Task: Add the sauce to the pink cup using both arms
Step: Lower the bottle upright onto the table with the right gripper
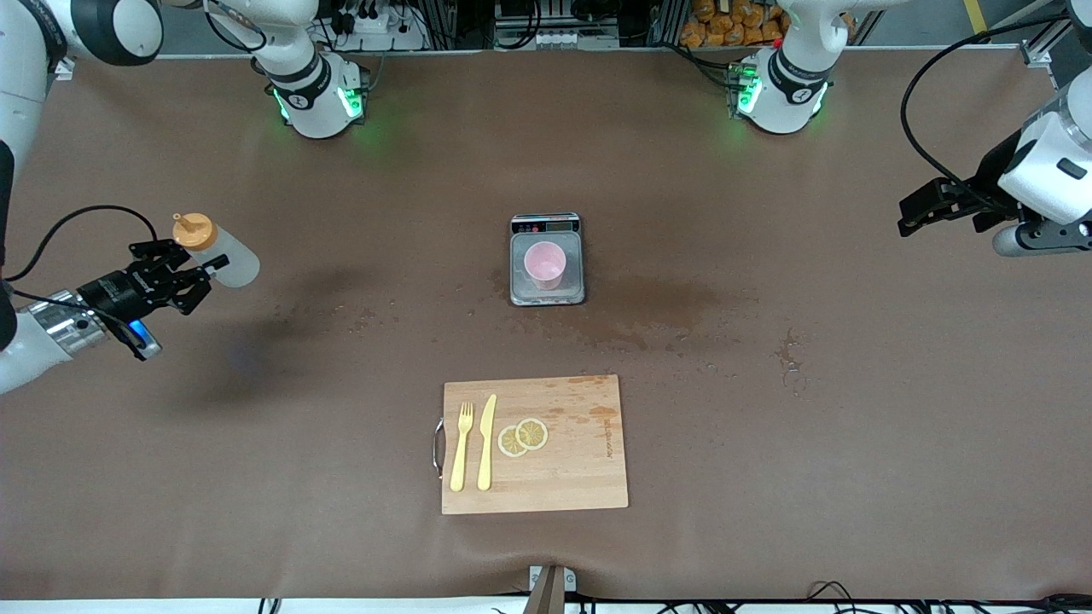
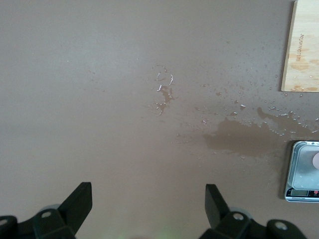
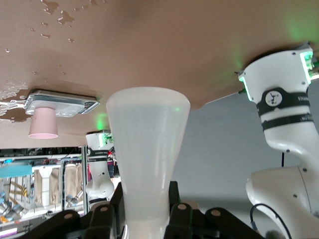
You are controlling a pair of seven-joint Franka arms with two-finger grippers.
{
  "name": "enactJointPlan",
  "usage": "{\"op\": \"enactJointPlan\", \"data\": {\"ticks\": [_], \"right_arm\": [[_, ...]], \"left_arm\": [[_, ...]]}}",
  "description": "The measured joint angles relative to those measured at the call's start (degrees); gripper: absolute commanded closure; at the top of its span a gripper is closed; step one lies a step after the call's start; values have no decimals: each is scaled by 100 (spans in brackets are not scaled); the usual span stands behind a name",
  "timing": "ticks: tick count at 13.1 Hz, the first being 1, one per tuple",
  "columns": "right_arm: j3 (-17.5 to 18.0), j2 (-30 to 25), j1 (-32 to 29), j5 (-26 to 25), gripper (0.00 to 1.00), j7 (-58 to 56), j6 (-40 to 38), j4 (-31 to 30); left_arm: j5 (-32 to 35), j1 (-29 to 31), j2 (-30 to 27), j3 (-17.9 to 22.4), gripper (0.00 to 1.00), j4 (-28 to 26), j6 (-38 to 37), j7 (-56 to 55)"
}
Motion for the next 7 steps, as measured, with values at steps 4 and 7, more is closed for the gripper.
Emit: {"op": "enactJointPlan", "data": {"ticks": [4,7], "right_arm": [[0,513,-47,-42,100,-268,315,-41],[-15,814,-76,-119,100,-724,563,-61]], "left_arm": [[0,0,3,0,0,-3,0,0],[0,0,8,0,0,-3,0,0]]}}
